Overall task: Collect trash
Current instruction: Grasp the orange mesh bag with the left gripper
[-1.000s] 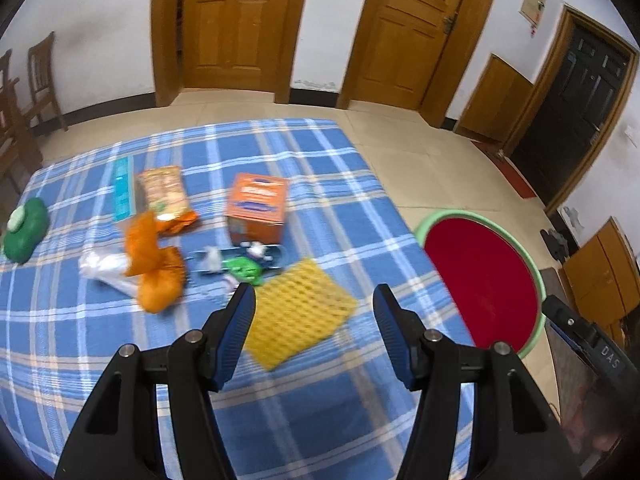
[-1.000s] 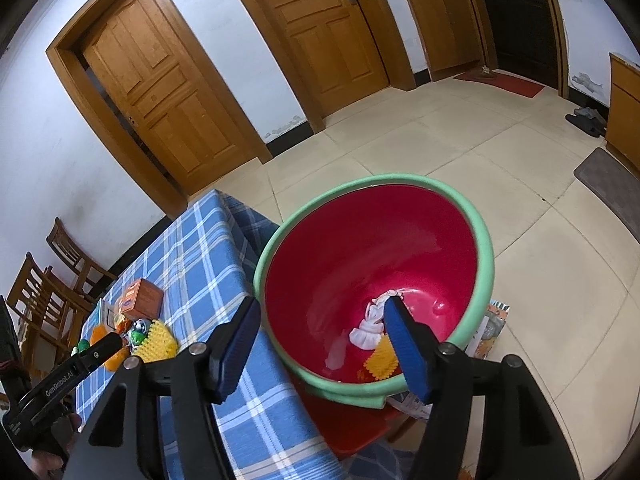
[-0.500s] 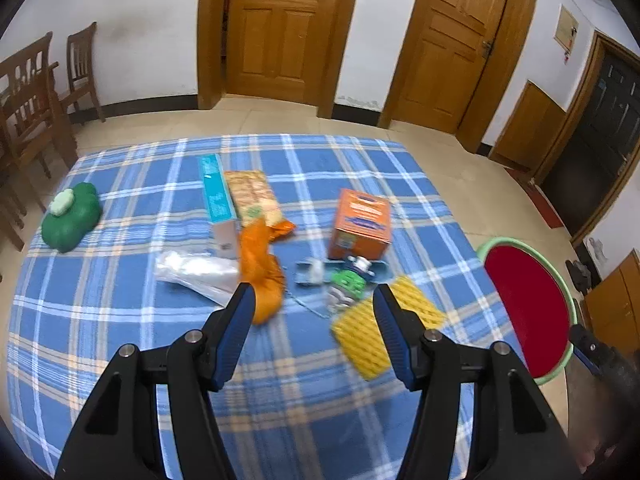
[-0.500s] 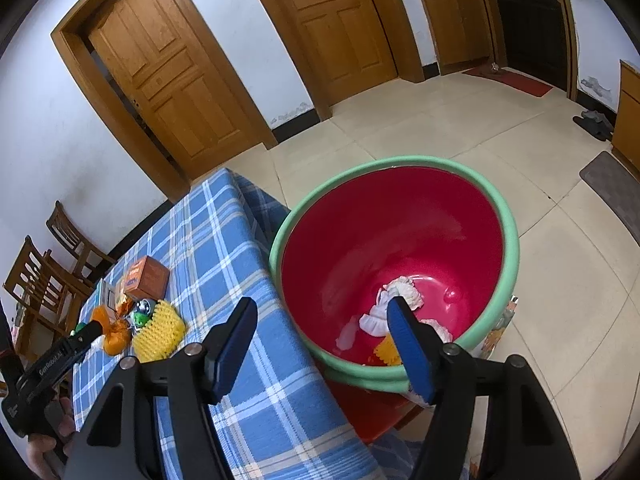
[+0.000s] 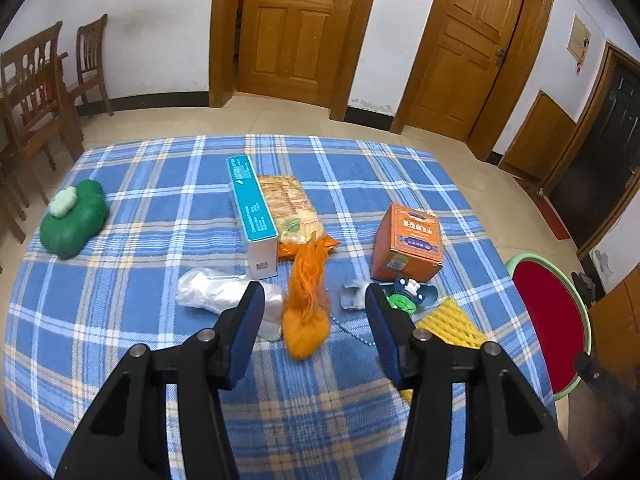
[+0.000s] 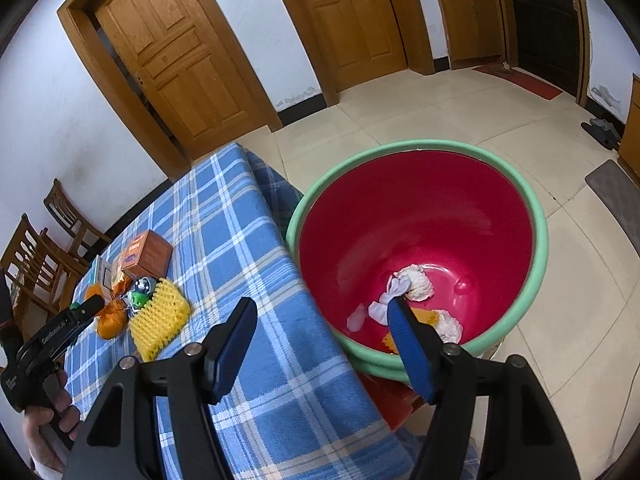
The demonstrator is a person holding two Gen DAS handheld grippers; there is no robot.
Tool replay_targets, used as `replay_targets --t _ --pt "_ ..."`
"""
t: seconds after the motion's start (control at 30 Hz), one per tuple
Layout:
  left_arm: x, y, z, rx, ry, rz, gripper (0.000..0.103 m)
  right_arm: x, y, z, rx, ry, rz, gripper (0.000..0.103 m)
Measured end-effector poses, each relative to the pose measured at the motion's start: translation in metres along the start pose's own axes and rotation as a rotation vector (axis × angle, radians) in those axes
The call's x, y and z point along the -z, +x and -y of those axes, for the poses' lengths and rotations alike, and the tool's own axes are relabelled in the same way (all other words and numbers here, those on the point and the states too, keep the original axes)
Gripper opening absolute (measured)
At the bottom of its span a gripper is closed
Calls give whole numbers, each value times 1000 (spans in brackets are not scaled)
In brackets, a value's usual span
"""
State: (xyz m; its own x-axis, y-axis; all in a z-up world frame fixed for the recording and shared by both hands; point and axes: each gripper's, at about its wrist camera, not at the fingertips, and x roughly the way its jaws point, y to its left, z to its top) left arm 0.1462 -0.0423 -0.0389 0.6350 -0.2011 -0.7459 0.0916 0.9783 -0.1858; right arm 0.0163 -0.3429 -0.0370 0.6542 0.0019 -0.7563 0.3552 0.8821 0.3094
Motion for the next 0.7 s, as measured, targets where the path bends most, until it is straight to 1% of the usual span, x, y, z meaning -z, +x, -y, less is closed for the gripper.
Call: replay_targets --t 0.07,0.17,0.23,0.3,0.37,0.43,0.47,0.7 --pt "-1 5 -1 15 -3 -11 48 0 2 -2 1 -4 -4 70" --pt "-2 10 -1 5 -5 -6 47 1 5 -5 0 -11 -10 70" --pt "-3 14 -3 17 -15 -16 45 2 6 -8 -2 -16 -14 70" --pt "-4 18 -4 29 -18 -20 38 2 7 -10 -6 -22 -17 70" --pt "-3 20 -6 24 -21 -18 26 3 8 -11 -9 -27 -20 70" --pt "-2 22 -8 32 -29 -22 19 4 9 -13 -14 -32 -24 70" --pt "-2 23 -9 35 -33 -23 17 4 9 -14 -16 -33 -24 70" --pt "1 18 -12 62 -46 -17 15 6 8 -17 -30 -41 -24 70"
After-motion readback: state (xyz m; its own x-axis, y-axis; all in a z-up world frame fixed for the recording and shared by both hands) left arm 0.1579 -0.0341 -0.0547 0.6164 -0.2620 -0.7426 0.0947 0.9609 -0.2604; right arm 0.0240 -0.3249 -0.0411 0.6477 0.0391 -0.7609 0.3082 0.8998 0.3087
